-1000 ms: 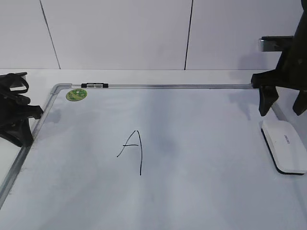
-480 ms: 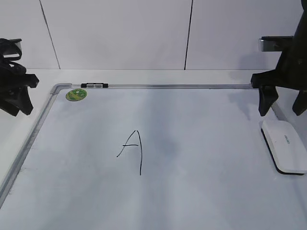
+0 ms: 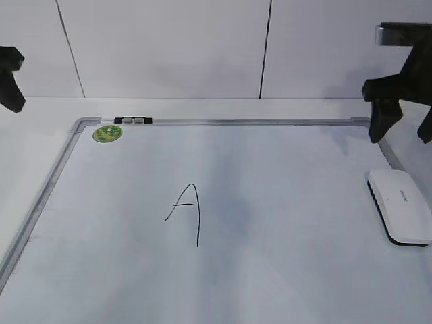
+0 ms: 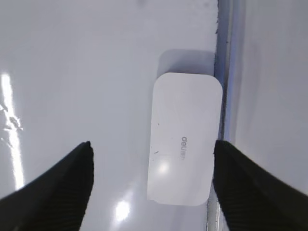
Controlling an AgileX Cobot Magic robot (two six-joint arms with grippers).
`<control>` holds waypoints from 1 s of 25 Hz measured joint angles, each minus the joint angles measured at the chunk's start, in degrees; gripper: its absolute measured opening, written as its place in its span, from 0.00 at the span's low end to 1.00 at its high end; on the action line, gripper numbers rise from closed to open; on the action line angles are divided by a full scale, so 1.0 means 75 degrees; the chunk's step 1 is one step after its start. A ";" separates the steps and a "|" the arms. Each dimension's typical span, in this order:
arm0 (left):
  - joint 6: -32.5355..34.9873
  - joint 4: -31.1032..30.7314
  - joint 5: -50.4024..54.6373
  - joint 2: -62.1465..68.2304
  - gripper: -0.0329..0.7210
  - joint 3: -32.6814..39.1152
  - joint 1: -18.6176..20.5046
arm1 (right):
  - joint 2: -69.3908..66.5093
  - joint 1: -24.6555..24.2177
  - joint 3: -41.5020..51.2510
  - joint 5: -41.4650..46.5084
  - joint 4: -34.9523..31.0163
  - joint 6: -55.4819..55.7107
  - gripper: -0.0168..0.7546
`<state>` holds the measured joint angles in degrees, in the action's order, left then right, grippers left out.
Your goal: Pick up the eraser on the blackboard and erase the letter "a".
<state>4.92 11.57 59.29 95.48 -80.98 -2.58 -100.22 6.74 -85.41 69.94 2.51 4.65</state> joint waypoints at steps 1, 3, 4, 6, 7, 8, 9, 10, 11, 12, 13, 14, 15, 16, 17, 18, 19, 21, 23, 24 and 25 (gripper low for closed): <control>0.0000 -0.0003 0.0043 -0.0148 0.47 0.0000 0.0000 | 0.0115 0.0000 0.0000 0.0003 -0.0012 0.0000 0.79; 0.0000 -0.0003 0.0165 -0.0401 0.47 0.0000 0.0000 | 0.0380 0.0000 0.0000 0.0016 -0.0042 0.0000 0.79; 0.0000 -0.0003 0.0198 -0.0529 0.47 0.0000 0.0000 | 0.0534 0.0000 0.0000 0.0032 -0.0042 -0.0005 0.79; 0.0000 -0.0003 0.0286 -0.0763 0.47 0.0000 0.0000 | 0.0833 0.0000 0.0000 0.0032 -0.0060 -0.0005 0.79; 0.0000 -0.0003 0.0343 -0.0895 0.47 0.0000 0.0000 | 0.1009 0.0000 0.0000 0.0045 -0.0073 -0.0005 0.79; 0.0000 -0.0003 0.0393 -0.1035 0.47 0.0000 0.0000 | 0.1192 0.0000 0.0000 0.0043 -0.0087 -0.0005 0.79; 0.0000 -0.0003 0.0432 -0.1159 0.47 0.0000 0.0000 | 0.1374 0.0000 0.0000 0.0059 -0.0086 -0.0005 0.79; 0.0000 -0.0003 0.0466 -0.1320 0.47 0.0000 0.0000 | 0.1562 0.0000 0.0000 0.0072 -0.0086 -0.0005 0.79; 0.0000 -0.0003 0.0500 -0.1493 0.47 0.0000 0.0000 | 0.1728 0.0000 0.0000 0.0077 -0.0102 -0.0005 0.79; 0.0000 -0.0003 0.0514 -0.1673 0.47 0.0000 0.0000 | 0.1926 0.0000 0.0000 0.0094 -0.0146 -0.0005 0.79; 0.0000 -0.0003 0.0530 -0.1826 0.47 0.0000 0.0000 | 0.2125 0.0000 0.0000 0.0108 -0.0177 -0.0005 0.79; 0.0000 -0.0003 0.0530 -0.2006 0.47 0.0000 0.0000 | 0.2291 0.0000 0.0017 0.0126 -0.0220 -0.0005 0.79; 0.0000 -0.0003 0.0546 -0.2183 0.47 0.0000 -0.0031 | 0.2455 0.0000 0.0063 0.0142 -0.0233 -0.0005 0.79; 0.0000 -0.0003 0.0573 -0.2357 0.47 0.0000 -0.0061 | 0.2679 0.0000 0.0121 0.0156 -0.0246 -0.0005 0.79; 0.0000 -0.0003 0.0593 -0.2495 0.47 0.0000 -0.0098 | 0.2835 0.0000 0.0189 0.0156 -0.0246 -0.0005 0.79; 0.0000 -0.0003 0.0612 -0.2655 0.47 0.0000 -0.0158 | 0.3027 0.0000 0.0293 0.0171 -0.0252 -0.0005 0.79; 0.0000 -0.0003 0.0674 -0.2813 0.47 0.0000 -0.0194 | 0.3217 0.0000 0.0419 0.0171 -0.0282 -0.0005 0.79; 0.0000 -0.0003 0.0818 -0.3099 0.47 0.0000 -0.0240 | 0.3564 0.0000 0.0701 0.0200 -0.0334 -0.0005 0.79; 0.0000 -0.0003 0.0924 -0.3413 0.47 0.0000 -0.0255 | 0.3953 0.0000 0.1041 0.0200 -0.0378 -0.0005 0.79; 0.0000 -0.0003 0.0958 -0.3543 0.47 0.0000 -0.0255 | 0.4141 0.0000 0.1198 0.0215 -0.0394 -0.0005 0.79; 0.0000 -0.0003 0.1008 -0.3695 0.47 0.0000 -0.0255 | 0.4296 0.0000 0.1335 0.0226 -0.0392 -0.0005 0.79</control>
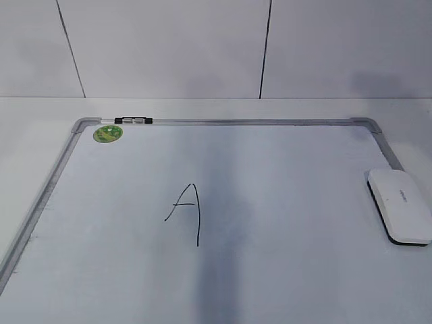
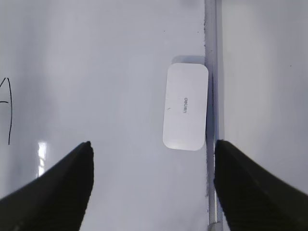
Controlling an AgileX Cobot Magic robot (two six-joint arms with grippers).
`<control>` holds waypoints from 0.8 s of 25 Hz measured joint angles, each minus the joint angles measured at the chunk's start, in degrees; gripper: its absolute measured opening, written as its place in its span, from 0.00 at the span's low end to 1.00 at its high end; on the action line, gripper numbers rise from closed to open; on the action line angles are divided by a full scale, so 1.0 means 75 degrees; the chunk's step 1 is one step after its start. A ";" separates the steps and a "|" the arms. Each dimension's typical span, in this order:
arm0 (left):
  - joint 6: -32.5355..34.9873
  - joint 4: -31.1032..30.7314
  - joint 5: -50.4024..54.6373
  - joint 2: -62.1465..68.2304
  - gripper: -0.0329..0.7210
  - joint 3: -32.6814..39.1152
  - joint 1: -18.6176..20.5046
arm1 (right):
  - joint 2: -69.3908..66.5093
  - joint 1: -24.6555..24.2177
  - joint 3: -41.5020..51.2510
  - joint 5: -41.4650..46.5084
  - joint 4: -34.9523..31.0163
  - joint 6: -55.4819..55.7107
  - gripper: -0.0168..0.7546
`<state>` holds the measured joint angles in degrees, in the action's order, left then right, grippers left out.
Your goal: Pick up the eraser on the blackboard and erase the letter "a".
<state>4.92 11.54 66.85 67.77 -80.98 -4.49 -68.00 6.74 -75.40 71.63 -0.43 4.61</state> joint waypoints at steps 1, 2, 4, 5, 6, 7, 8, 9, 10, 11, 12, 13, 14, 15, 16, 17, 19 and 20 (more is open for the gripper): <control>-0.0014 0.0000 0.0053 -0.0146 0.47 0.0000 0.0000 | 0.0181 0.0000 0.0103 0.0000 0.0000 0.0000 0.79; -0.0027 0.0000 0.0114 -0.0297 0.47 0.0000 0.0000 | 0.0350 0.0000 0.0207 0.0000 -0.0018 0.0000 0.79; -0.0099 0.0000 0.0243 -0.0602 0.47 0.0000 0.0000 | 0.0622 0.0030 0.0339 0.0019 -0.0033 0.0000 0.79; -0.0140 0.0000 0.0273 -0.0787 0.47 0.0000 0.0000 | 0.0739 0.0098 0.0372 0.0018 -0.0033 0.0000 0.79; -0.0170 0.0000 0.0325 -0.0954 0.47 0.0000 0.0000 | 0.0841 0.0218 0.0377 0.0018 -0.0033 0.0000 0.79; -0.0193 0.0000 0.0374 -0.1158 0.47 0.0000 0.0000 | 0.0904 0.0366 0.0377 0.0021 -0.0033 0.0000 0.79; -0.0223 0.0000 0.0416 -0.1359 0.47 0.0000 0.0000 | 0.0998 0.0491 0.0383 0.0021 -0.0047 0.0000 0.79; -0.0239 0.0000 0.0450 -0.1555 0.47 0.0000 0.0000 | 0.1081 0.0615 0.0383 0.0021 -0.0059 0.0000 0.79; -0.0252 0.0000 0.0518 -0.1712 0.47 0.0000 0.0000 | 0.1157 0.0702 0.0383 0.0034 -0.0074 0.0000 0.79; -0.0254 0.0000 0.0546 -0.1897 0.47 0.0000 0.0000 | 0.1256 0.0729 0.0383 0.0034 -0.0098 0.0015 0.79; -0.0286 0.0000 0.0564 -0.2068 0.47 0.0000 0.0000 | 0.1370 0.0750 0.0395 0.0034 -0.0114 0.0046 0.79; -0.0304 0.0000 0.0614 -0.2224 0.47 0.0000 0.0000 | 0.1470 0.0769 0.0395 0.0034 -0.0127 0.0109 0.79; -0.0347 0.0000 0.0667 -0.2343 0.47 0.0000 0.0000 | 0.1587 0.0769 0.0395 0.0050 -0.0127 0.0141 0.79; -0.0384 0.0000 0.0732 -0.2495 0.47 0.0000 0.0000 | 0.1706 0.0774 0.0395 0.0050 -0.0127 0.0183 0.79; -0.0454 0.0020 0.0774 -0.2636 0.47 -0.0005 0.0000 | 0.1805 0.0774 0.0395 0.0050 -0.0127 0.0240 0.79; -0.0485 0.0031 0.0807 -0.2739 0.47 -0.0005 0.0000 | 0.1926 0.0807 0.0395 0.0063 -0.0133 0.0294 0.79; -0.0570 0.0051 0.0828 -0.2973 0.47 -0.0017 0.0000 | 0.2174 0.0923 0.0395 0.0063 -0.0133 0.0339 0.79; -0.0592 0.0071 0.0840 -0.3087 0.47 -0.0017 0.0000 | 0.2278 0.0984 0.0395 0.0063 -0.0145 0.0356 0.79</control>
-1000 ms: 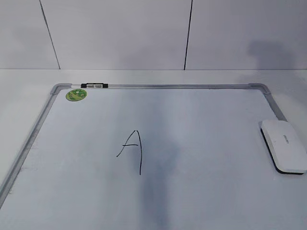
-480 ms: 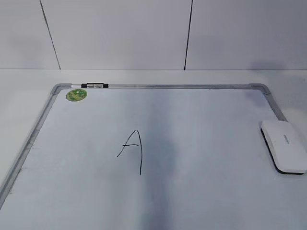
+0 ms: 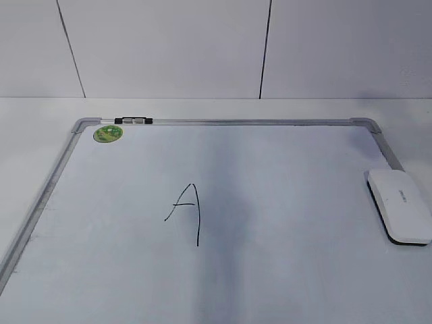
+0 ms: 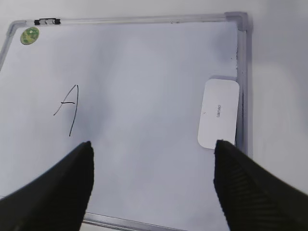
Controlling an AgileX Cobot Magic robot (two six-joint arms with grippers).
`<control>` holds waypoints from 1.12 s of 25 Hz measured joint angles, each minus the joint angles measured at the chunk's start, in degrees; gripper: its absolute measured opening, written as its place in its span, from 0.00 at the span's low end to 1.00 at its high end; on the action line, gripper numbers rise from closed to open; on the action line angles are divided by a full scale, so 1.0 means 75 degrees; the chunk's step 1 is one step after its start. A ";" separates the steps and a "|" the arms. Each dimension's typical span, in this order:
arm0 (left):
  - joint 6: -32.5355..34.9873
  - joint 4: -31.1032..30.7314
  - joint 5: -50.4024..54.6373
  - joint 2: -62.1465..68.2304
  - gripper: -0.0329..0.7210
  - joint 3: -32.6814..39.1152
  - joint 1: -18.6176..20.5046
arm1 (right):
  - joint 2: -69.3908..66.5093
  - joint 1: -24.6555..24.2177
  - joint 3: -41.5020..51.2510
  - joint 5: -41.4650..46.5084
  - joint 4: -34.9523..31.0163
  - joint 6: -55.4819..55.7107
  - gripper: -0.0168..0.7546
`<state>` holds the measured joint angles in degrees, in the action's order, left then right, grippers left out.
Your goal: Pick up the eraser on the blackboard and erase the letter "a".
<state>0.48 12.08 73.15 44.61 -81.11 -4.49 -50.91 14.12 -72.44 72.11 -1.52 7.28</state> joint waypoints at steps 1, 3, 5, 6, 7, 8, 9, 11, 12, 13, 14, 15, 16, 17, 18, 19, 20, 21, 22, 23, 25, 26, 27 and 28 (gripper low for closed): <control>-0.0065 0.0006 0.0006 -0.0094 0.47 0.0000 0.0000 | 0.0127 0.0034 0.0000 0.0015 0.0000 0.0004 0.79; -0.0065 0.0033 0.0018 -0.0302 0.47 0.0000 0.0000 | 0.0364 0.0065 0.0000 0.0015 0.0000 0.0032 0.79; -0.0065 0.0106 0.0018 -0.0526 0.47 0.0133 0.0000 | 0.0615 0.0065 0.0000 0.0030 0.0000 0.0047 0.79; -0.0065 0.0138 0.0018 -0.0655 0.47 0.0233 0.0000 | 0.0747 0.0074 0.0000 0.0044 0.0000 0.0047 0.79; -0.0065 0.0186 0.0023 -0.0787 0.47 0.0388 0.0000 | 0.0844 0.0074 0.0000 0.0059 0.0000 0.0057 0.79; -0.0065 0.0207 0.0023 -0.0900 0.47 0.0573 0.0000 | 0.0931 0.0074 0.0000 0.0059 0.0000 0.0057 0.79; -0.0065 0.0218 0.0023 -0.1042 0.47 0.0776 0.0000 | 0.1048 0.0074 0.0000 0.0070 0.0000 0.0076 0.79; -0.0065 0.0237 0.0023 -0.1343 0.47 0.1142 0.0000 | 0.1256 0.0074 0.0114 0.0070 0.0000 0.0094 0.79; -0.0065 0.0237 0.0023 -0.1476 0.47 0.1334 0.0000 | 0.1385 0.0074 0.0221 0.0070 0.0000 0.0113 0.79; -0.0065 0.0237 0.0035 -0.1634 0.47 0.1481 0.0000 | 0.1524 0.0074 0.0388 0.0070 0.0000 0.0118 0.79; -0.0065 0.0237 0.0035 -0.1787 0.47 0.1639 0.0000 | 0.1647 0.0074 0.0585 0.0070 0.0000 0.0130 0.79; -0.0065 0.0237 0.0035 -0.1941 0.47 0.1782 0.0000 | 0.1799 0.0074 0.0762 0.0076 0.0000 0.0130 0.79; -0.0065 0.0214 0.0035 -0.2070 0.47 0.1911 0.0000 | 0.1954 0.0074 0.0977 0.0076 0.0000 0.0146 0.79; -0.0065 0.0157 0.0035 -0.2219 0.47 0.2008 0.0000 | 0.2114 0.0074 0.1192 0.0088 0.0000 0.0146 0.79; -0.0065 0.0097 0.0035 -0.2363 0.47 0.2117 0.0000 | 0.2247 0.0074 0.1400 0.0088 0.0000 0.0146 0.79; -0.0065 0.0043 0.0035 -0.2478 0.47 0.2213 0.0000 | 0.2403 0.0074 0.1592 0.0088 0.0030 0.0146 0.79; -0.0065 0.0003 0.0035 -0.2613 0.47 0.2290 0.0000 | 0.2555 0.0074 0.1737 0.0088 0.0045 0.0146 0.79; -0.0065 -0.0012 0.0035 -0.2735 0.47 0.2390 0.0000 | 0.2674 0.0074 0.1870 0.0094 0.0060 0.0146 0.79; -0.0065 -0.0026 0.0035 -0.2852 0.47 0.2502 -0.0017 | 0.2810 0.0074 0.2033 0.0094 0.0095 0.0146 0.79; -0.0065 -0.0026 0.0035 -0.2947 0.47 0.2631 -0.0048 | 0.2929 0.0074 0.2149 0.0107 0.0145 0.0146 0.79; -0.0065 -0.0053 0.0035 -0.3177 0.47 0.2917 -0.0120 | 0.3113 0.0074 0.2301 0.0106 0.0203 0.0146 0.79; -0.0065 -0.0072 0.0035 -0.3296 0.47 0.3088 -0.0176 | 0.3207 0.0074 0.2385 0.0106 0.0286 0.0146 0.79; -0.0065 -0.0091 0.0035 -0.3395 0.47 0.3237 -0.0222 | 0.3306 0.0074 0.2433 0.0106 0.0287 0.0146 0.79; -0.0065 -0.0132 0.0035 -0.3510 0.47 0.3416 -0.0248 | 0.3391 0.0074 0.2504 0.0106 0.0317 0.0146 0.79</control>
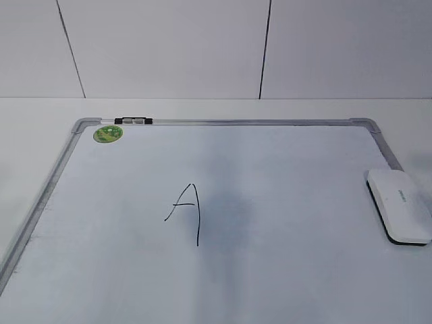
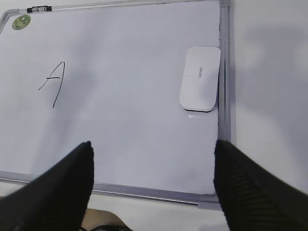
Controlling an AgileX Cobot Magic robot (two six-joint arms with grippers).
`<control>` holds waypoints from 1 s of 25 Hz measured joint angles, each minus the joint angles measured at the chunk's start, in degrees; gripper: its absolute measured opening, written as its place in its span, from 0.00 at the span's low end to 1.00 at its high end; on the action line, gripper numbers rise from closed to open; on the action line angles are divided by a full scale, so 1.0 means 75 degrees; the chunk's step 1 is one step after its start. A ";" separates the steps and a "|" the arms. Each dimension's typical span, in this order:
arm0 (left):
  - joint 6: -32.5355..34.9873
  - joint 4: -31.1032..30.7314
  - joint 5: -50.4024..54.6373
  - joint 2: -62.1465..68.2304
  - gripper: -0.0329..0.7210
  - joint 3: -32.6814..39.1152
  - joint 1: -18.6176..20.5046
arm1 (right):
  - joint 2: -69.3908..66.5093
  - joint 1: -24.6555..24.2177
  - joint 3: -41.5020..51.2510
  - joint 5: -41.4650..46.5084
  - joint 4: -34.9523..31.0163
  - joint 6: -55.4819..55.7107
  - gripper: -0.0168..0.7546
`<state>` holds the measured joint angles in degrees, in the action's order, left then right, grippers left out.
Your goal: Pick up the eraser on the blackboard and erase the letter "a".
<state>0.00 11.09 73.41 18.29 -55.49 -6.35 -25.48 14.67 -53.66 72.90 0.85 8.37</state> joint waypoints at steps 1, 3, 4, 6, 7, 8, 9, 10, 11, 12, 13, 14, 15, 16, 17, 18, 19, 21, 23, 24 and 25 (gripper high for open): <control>0.0000 -0.0052 0.0000 -0.0108 0.47 0.0172 -0.0035 | 0.0089 0.0000 0.0065 0.0000 0.0035 0.0000 0.79; 0.0000 -0.0122 0.0000 -0.0297 0.47 0.0482 -0.0050 | 0.0315 0.0000 0.0221 0.0005 0.0204 0.0000 0.79; 0.0000 -0.0162 0.0005 -0.0391 0.47 0.0648 -0.0050 | 0.0412 0.0000 0.0296 0.0005 0.0304 0.0000 0.79; 0.0000 -0.0179 0.0005 -0.0551 0.47 0.0943 -0.0082 | 0.0664 0.0000 0.0532 0.0005 0.0526 0.0000 0.79; 0.0000 -0.0179 0.0005 -0.0626 0.47 0.1103 -0.0079 | 0.0760 0.0000 0.0680 0.0005 0.0580 0.0000 0.79; 0.0000 -0.0179 0.0005 -0.0689 0.47 0.1256 -0.0086 | 0.0856 0.0000 0.0815 0.0005 0.0610 0.0000 0.79; 0.0000 -0.0179 0.0005 -0.0725 0.47 0.1396 -0.0086 | 0.0975 0.0000 0.0988 0.0005 0.0640 0.0000 0.79; 0.0000 -0.0190 0.0005 -0.0788 0.47 0.1495 -0.0086 | 0.1098 0.0000 0.1171 0.0005 0.0658 0.0000 0.79; 0.0000 -0.0190 0.0005 -0.0854 0.47 0.1603 -0.0086 | 0.1228 0.0000 0.1363 0.0005 0.0658 0.0000 0.79; 0.0000 -0.0190 0.0005 -0.0926 0.47 0.1704 -0.0086 | 0.1366 0.0000 0.1556 0.0005 0.0658 0.0000 0.79; 0.0000 -0.0190 0.0005 -0.0980 0.47 0.1783 -0.0086 | 0.1484 0.0000 0.1709 0.0005 0.0658 0.0000 0.79; 0.0000 -0.0190 0.0005 -0.1059 0.47 0.1868 -0.0086 | 0.1631 0.0000 0.1858 0.0005 0.0672 0.0000 0.79; 0.0000 -0.0190 0.0005 -0.1144 0.47 0.1944 -0.0086 | 0.1777 0.0000 0.2052 0.0005 0.0672 0.0000 0.79; 0.0000 -0.0196 -0.0012 -0.1238 0.47 0.1994 -0.0086 | 0.1918 0.0000 0.2178 0.0005 0.0672 0.0000 0.79; 0.0000 -0.0196 -0.0056 -0.1319 0.47 0.2049 -0.0086 | 0.2032 0.0000 0.2311 0.0005 0.0672 -0.0018 0.79; 0.0000 -0.0208 -0.0133 -0.1422 0.47 0.2101 -0.0086 | 0.2165 0.0000 0.2426 0.0005 0.0672 -0.0078 0.79; 0.0000 -0.0208 -0.0213 -0.1526 0.47 0.2151 -0.0086 | 0.2290 0.0000 0.2538 0.0005 0.0686 -0.0149 0.79; 0.0000 -0.0256 -0.0376 -0.1677 0.47 0.2248 -0.0086 | 0.2472 0.0000 0.2739 0.0005 0.0698 -0.0219 0.79; 0.0088 -0.0273 -0.0411 -0.1769 0.47 0.2424 -0.0086 | 0.2604 0.0000 0.2923 0.0005 0.0717 -0.0252 0.79; 0.0122 -0.0285 -0.0411 -0.1788 0.47 0.2547 -0.0086 | 0.2640 0.0000 0.2983 -0.0016 0.0732 -0.0267 0.79; 0.0152 -0.0285 -0.0411 -0.1802 0.47 0.2683 -0.0086 | 0.2674 0.0000 0.2996 -0.0055 0.0732 -0.0268 0.79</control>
<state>1.14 8.95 70.33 4.77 -35.37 -6.99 -5.42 14.67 -31.20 72.49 6.34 6.36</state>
